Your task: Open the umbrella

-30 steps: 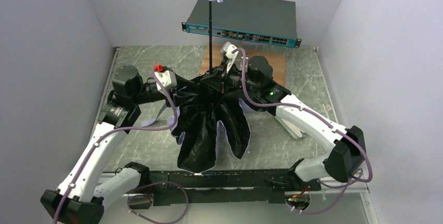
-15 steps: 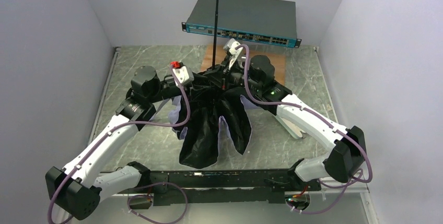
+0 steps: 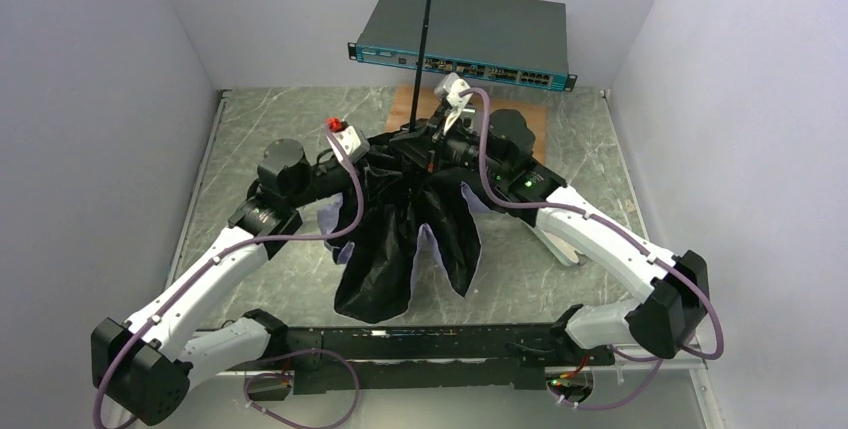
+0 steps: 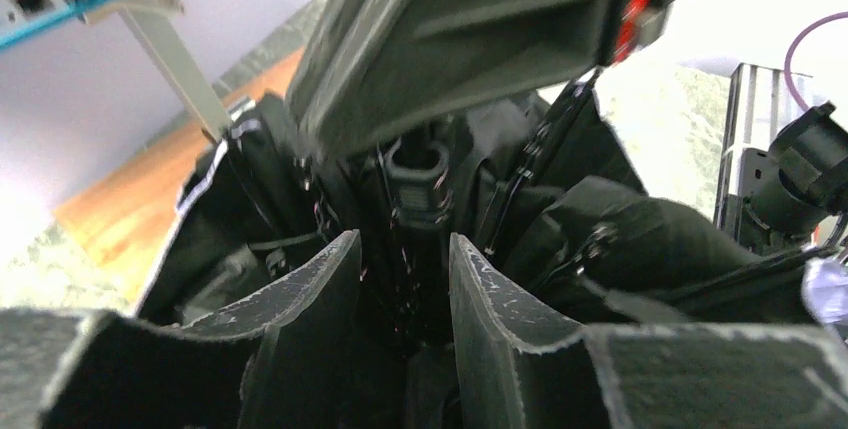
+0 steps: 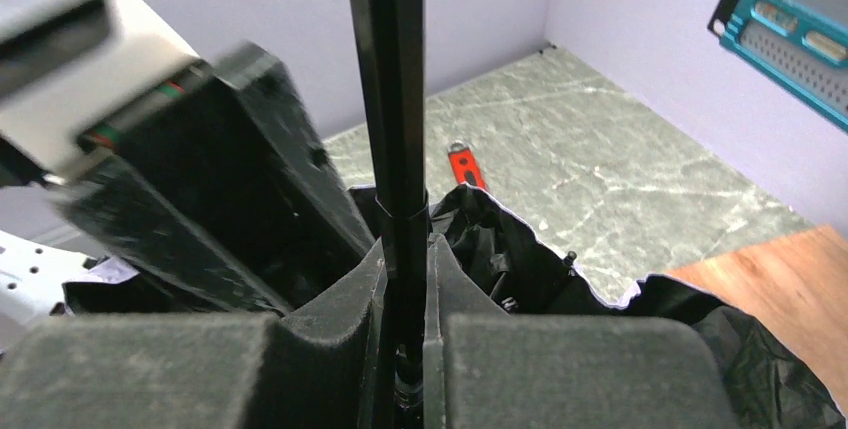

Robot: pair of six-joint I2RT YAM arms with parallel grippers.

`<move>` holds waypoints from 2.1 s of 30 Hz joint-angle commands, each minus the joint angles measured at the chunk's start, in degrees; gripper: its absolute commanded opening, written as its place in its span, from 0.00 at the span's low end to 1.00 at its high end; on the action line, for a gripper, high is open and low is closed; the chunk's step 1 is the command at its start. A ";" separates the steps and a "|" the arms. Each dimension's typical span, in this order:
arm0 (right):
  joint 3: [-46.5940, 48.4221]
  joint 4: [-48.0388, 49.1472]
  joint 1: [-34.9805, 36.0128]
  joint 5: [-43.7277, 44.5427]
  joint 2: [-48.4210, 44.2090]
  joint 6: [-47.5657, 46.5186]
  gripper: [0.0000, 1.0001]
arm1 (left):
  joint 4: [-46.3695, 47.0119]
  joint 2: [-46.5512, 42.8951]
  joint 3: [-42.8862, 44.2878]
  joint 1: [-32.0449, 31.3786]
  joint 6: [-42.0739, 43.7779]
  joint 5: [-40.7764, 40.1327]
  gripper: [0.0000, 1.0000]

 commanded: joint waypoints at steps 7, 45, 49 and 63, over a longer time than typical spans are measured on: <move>1.40 7.90 0.44 -6.19 -2.30 1.20 0.00 | 1.38 -0.95 0.62 -0.34 -0.26 -2.04 0.56; 5.83 9.33 1.37 -5.99 2.34 2.70 0.00 | 7.29 2.54 4.22 -1.57 -2.20 -1.75 0.17; 7.32 9.11 1.24 -4.61 2.51 2.57 0.16 | 6.40 1.36 2.35 -1.48 -2.11 0.74 0.00; 11.43 6.79 -0.24 -2.82 1.92 -1.97 0.51 | 6.66 0.59 1.94 -0.53 -10.33 3.91 0.00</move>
